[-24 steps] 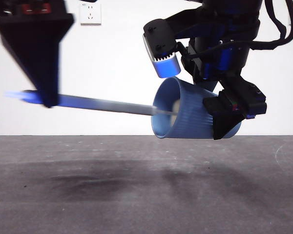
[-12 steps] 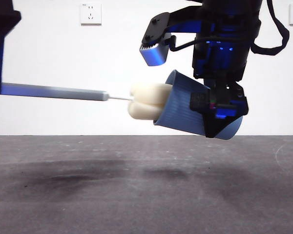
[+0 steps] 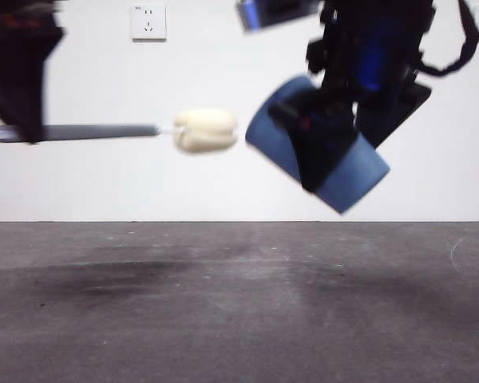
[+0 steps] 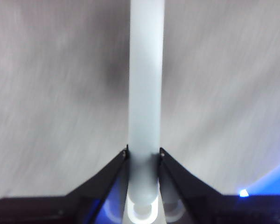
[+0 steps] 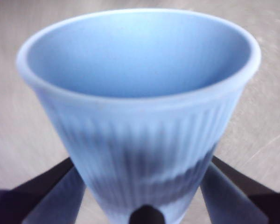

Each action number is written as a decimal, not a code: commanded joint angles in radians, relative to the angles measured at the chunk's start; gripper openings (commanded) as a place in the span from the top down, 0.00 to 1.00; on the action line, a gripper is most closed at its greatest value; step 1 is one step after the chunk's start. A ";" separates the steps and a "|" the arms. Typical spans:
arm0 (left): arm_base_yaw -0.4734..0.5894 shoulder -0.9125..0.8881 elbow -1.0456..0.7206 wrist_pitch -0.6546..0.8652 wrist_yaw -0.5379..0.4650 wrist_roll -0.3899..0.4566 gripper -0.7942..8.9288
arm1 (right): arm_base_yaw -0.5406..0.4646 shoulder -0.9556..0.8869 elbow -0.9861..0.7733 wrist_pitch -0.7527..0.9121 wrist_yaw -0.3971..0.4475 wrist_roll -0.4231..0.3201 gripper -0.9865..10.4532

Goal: Pick up the cup brush,pick up the cup,insert the brush into the cup,clean the cup,put the cup brush back,put the cup back to the fixed position on the table

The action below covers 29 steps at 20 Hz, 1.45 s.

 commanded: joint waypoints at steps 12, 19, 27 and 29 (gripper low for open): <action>0.031 0.047 -0.348 0.616 -0.005 -0.443 0.93 | 0.003 -0.407 0.001 0.134 -0.295 0.264 0.92; 0.031 0.208 -0.348 0.687 0.031 -0.450 0.93 | 0.006 -0.464 0.001 0.098 -0.311 0.278 0.92; 0.031 0.334 -0.348 0.704 0.055 -0.450 0.93 | 0.019 -0.463 0.001 0.071 -0.311 0.278 0.92; 0.031 0.350 -0.348 0.703 0.056 -0.451 0.93 | 0.023 -0.463 0.001 0.071 -0.310 0.278 0.92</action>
